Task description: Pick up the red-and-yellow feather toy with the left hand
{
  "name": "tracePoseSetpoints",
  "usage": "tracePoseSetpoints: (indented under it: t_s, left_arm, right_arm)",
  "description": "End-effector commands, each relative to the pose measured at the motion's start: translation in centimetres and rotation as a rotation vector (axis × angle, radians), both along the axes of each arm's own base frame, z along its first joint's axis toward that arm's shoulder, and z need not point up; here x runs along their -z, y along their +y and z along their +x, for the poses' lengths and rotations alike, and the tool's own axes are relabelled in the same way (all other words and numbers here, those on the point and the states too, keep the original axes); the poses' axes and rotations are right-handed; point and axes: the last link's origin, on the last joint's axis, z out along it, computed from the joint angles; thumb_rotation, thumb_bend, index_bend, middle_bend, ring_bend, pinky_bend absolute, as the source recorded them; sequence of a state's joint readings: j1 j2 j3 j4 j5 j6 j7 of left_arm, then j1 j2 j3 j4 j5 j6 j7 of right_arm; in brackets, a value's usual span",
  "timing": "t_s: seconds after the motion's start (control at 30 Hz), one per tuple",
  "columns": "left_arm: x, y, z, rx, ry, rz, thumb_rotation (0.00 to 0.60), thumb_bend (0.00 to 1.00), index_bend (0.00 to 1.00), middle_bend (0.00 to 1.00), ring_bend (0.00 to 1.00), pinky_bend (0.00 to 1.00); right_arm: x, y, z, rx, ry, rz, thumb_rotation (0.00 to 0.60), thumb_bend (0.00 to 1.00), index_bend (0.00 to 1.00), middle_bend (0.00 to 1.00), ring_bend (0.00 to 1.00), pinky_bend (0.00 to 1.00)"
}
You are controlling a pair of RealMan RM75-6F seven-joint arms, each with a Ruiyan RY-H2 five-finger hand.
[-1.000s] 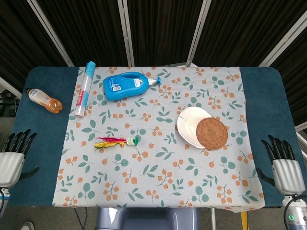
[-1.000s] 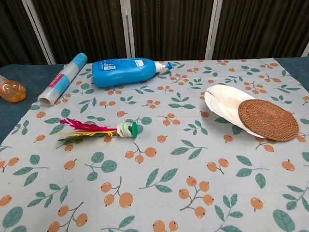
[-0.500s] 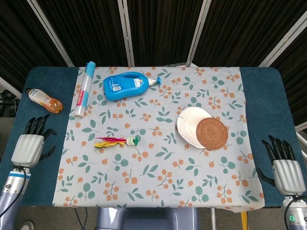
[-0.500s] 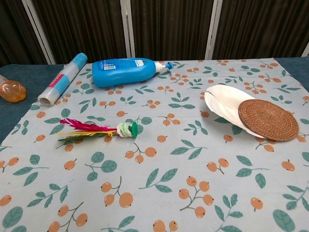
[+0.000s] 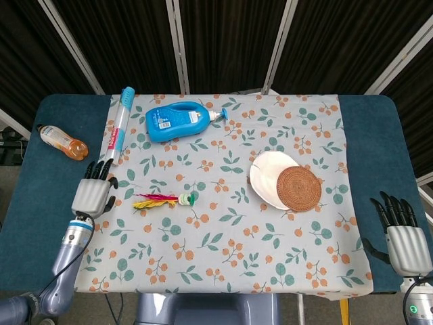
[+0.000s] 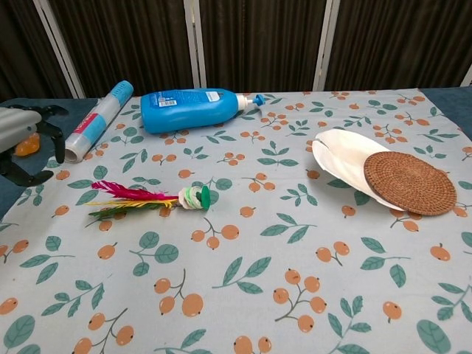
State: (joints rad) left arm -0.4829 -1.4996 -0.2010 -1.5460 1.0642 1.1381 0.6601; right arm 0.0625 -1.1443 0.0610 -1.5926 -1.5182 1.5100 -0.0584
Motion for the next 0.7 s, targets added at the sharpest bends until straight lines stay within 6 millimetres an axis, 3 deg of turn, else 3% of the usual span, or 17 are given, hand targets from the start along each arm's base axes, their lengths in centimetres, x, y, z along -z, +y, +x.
tracePoseSetpoints:
  t_s: [0.03,0.33,0.7]
  left_arm:
    - [1.6,0.7,0.6,-0.009,0.002,-0.01,0.6,0.41,0.49,0.0,0.0,0.0]
    - [3.7,1.4,1.5,-0.03,-0.014,-0.012,0.6,0.41,0.49,0.0,0.0,0.0]
    - [4.8,1.7,2.2,-0.035,-0.042,-0.02,0.6,0.42,0.51,0.0,0.0,0.0]
  right_arm:
    - [0.0,0.0,0.0,-0.001,0.0,0.001,0.6,0.15,0.11,0.0,0.0,0.0]
    - [-0.1,0.0,-0.1,0.004,-0.005,-0.001,0.6,0.15,0.11,0.0,0.0,0.0]
    - [0.0,0.1,0.0,0.002,-0.003,0.0,0.6,0.15,0.11,0.0,0.0,0.0]
